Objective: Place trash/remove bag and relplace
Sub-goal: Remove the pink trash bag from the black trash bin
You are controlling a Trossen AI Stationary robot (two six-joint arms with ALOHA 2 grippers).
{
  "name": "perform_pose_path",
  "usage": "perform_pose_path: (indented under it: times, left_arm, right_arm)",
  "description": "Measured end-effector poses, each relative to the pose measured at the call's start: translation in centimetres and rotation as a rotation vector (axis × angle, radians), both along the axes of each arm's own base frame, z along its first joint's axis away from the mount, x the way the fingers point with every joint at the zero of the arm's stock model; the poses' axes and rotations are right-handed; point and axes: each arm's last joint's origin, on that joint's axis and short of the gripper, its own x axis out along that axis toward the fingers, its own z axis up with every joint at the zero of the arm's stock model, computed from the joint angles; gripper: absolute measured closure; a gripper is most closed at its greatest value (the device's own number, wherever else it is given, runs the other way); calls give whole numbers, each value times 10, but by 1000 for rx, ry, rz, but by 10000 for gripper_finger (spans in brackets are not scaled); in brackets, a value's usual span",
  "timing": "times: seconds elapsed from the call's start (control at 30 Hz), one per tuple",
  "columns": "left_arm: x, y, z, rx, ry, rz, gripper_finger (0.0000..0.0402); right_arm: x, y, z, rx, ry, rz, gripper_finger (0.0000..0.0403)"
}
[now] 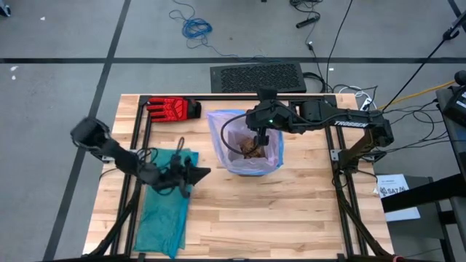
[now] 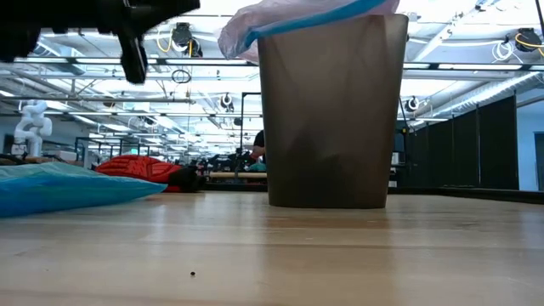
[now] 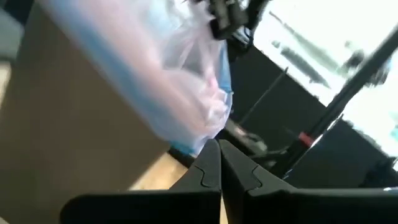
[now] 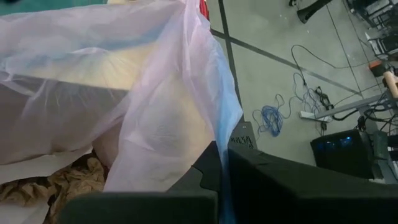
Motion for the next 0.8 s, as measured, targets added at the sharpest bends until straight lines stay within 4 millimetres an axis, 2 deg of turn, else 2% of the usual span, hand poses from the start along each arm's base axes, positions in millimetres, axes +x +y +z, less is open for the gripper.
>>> perform_pose_path:
  times: [0.13,0.23,0.4,0.57,0.8]
  left_arm:
    - [19,4,-21,-193,15,3,401]
    - [33,8,-34,-275,24,-5,390]
    - [50,12,-34,-296,-35,-73,345]
    - [61,9,-24,-290,-77,-94,303]
    - [65,10,-24,-258,-58,-84,290]
  right_arm:
    - [0,0,0,-1,-2,1,403]
    - [0,0,0,-1,-2,1,403]
    - [0,1,0,1,-2,3,403]
    - [0,1,0,3,2,1,403]
    - [0,1,0,5,3,-1,403]
